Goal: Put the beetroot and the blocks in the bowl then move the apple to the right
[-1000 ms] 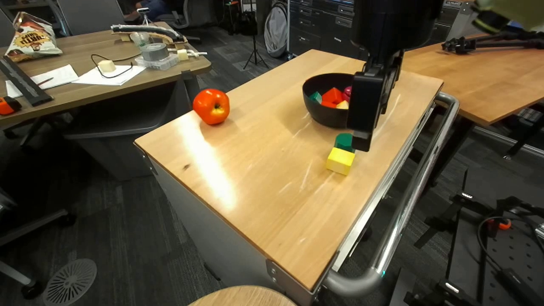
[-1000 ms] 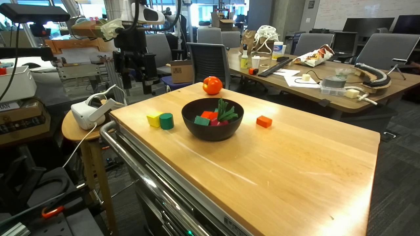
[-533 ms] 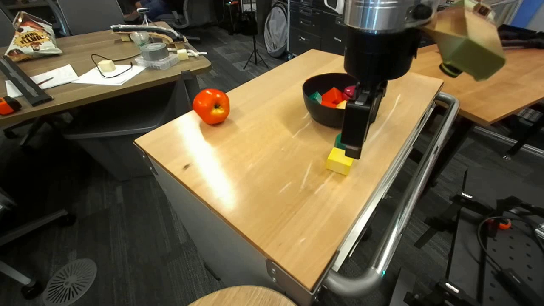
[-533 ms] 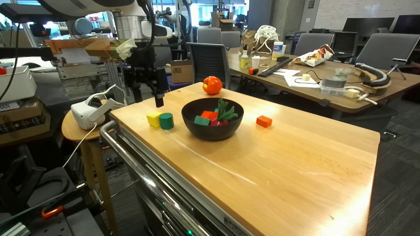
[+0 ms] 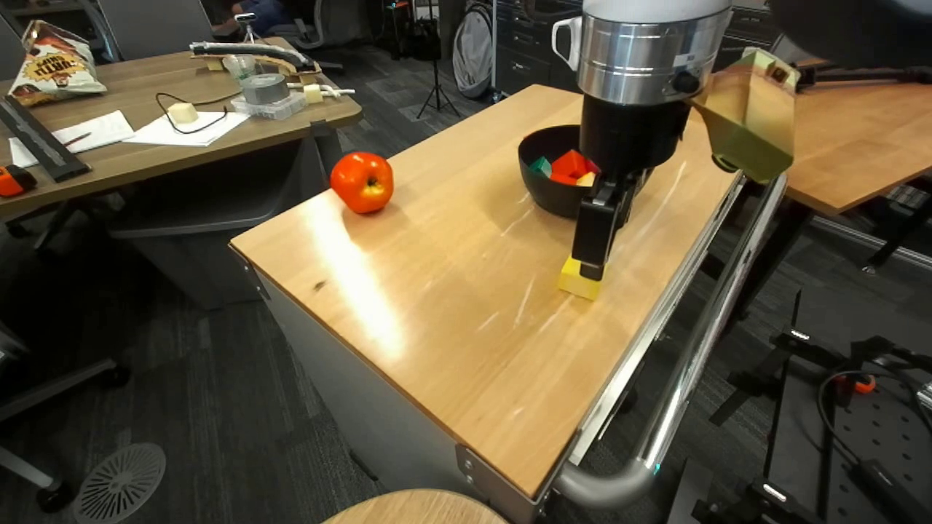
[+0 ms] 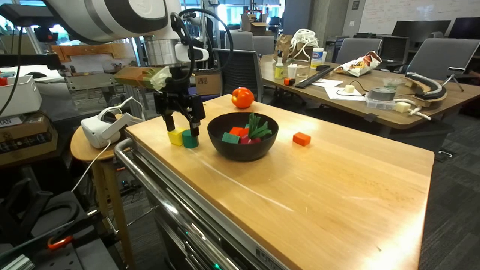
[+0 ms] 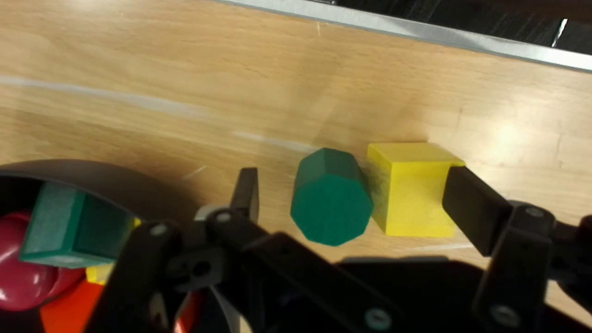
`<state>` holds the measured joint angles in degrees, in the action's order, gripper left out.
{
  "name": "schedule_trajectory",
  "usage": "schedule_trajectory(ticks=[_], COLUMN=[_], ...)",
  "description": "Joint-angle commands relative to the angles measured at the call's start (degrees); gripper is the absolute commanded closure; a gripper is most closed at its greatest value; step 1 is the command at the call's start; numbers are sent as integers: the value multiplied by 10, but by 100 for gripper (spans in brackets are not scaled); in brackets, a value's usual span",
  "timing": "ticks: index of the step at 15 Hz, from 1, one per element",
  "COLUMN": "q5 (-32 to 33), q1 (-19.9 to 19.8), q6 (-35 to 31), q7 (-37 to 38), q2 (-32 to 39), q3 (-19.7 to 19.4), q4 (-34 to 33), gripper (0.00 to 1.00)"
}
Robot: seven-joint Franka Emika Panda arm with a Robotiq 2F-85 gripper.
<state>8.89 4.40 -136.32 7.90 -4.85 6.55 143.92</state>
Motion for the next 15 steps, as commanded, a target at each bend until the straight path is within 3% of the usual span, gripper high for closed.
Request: schedule_trajectory(ticks=[1, 11, 12, 15], q5=[0, 5, 5, 4], q1=[-1, 2, 2, 3], q6=[-32, -43, -43, -41], q7=[0, -3, -3, -6], q2=[15, 45, 46, 47], q3=[-6, -7, -7, -6], q4=[1, -8, -9, -11], gripper=[0, 0, 21, 44])
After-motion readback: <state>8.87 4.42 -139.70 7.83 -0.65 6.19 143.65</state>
